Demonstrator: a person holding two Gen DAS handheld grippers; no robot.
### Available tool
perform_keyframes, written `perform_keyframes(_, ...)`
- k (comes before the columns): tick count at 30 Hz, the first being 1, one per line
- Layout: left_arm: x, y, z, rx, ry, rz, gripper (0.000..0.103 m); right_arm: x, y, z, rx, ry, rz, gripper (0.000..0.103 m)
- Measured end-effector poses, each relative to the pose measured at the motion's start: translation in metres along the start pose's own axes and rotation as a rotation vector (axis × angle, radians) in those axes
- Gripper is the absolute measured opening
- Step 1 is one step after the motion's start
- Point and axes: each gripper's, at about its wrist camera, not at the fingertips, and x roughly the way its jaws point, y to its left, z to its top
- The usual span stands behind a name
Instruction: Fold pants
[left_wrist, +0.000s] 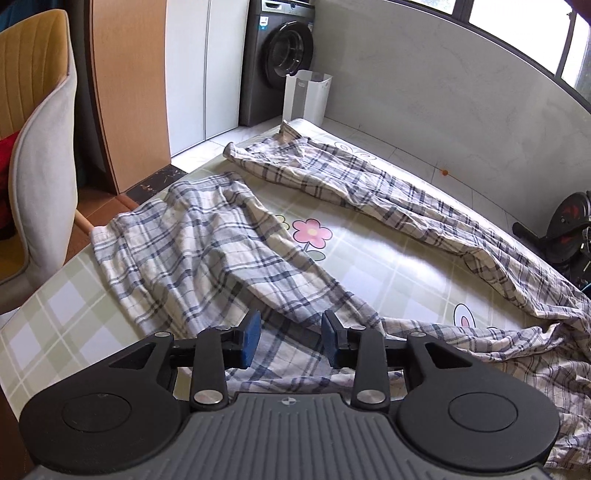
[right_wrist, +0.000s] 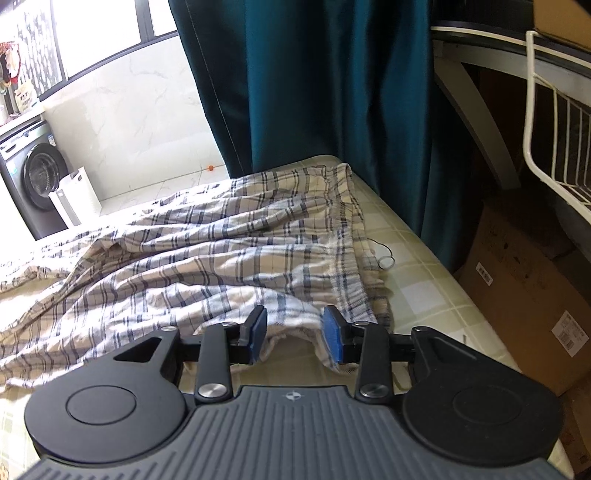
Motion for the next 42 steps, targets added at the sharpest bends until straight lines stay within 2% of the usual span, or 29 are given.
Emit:
perform_keyframes(5, 0.014, -0.004, -0.003, 0.033, 0.034, 0.028, 0.038, 0.016, 0.01, 0.005, -0.002, -0.007, 0.008, 0.055)
perform_keyframes(10, 0.025, 0.011, -0.01, 0.02, 0.09, 0.078, 0.038, 0.037, 0.015, 0.001, 0.006, 0.059, -0.003, 0.055)
perform_keyframes(12, 0.024, 0.021, -0.013, 0.019, 0.078, 0.089, 0.037, 0.043, 0.012, -0.002, 0.031, 0.094, -0.01, 0.054)
perform_keyframes(14, 0.022, 0.025, -0.013, 0.033, 0.077, 0.105, 0.037, 0.045, 0.009, -0.005, 0.039, 0.118, -0.022, 0.047)
perform_keyframes(17, 0.019, 0.032, -0.013, 0.046, 0.079, 0.117, 0.037, 0.043, 0.013, -0.009, -0.044, 0.143, -0.055, 0.036)
perform_keyframes(19, 0.017, 0.033, -0.015, 0.076, 0.078, 0.117, 0.038, 0.041, 0.014, -0.011, -0.079, 0.167, -0.072, 0.024)
perform_keyframes(23, 0.013, 0.035, -0.02, 0.087, 0.075, 0.108, 0.038, 0.033, 0.0, -0.01, -0.02, 0.188, -0.074, 0.01)
perform_keyframes(28, 0.009, 0.038, -0.024, 0.084, 0.085, 0.103, 0.038, 0.022, -0.01, -0.011, 0.007, 0.205, -0.074, 0.007)
perform_keyframes(31, 0.008, 0.041, -0.025, 0.079, 0.091, 0.1, 0.037, 0.015, -0.015, -0.014, 0.017, 0.221, -0.083, 0.001)
perform_keyframes(33, 0.008, 0.043, -0.026, 0.078, 0.096, 0.098, 0.037, 0.012, -0.018, -0.017, 0.013, 0.249, -0.106, 0.0)
perform_keyframes(36, 0.01, 0.042, -0.024, 0.071, 0.102, 0.098, 0.037, 0.002, -0.023, -0.022, -0.014, 0.244, -0.145, 0.001)
perform_keyframes(39, 0.013, 0.04, -0.022, 0.058, 0.107, 0.105, 0.037, -0.011, -0.023, -0.023, -0.032, 0.181, -0.09, 0.001)
perform_keyframes(42, 0.019, 0.032, -0.016, 0.049, 0.099, 0.094, 0.038, -0.02, -0.013, -0.014, -0.048, 0.085, -0.042, 0.007)
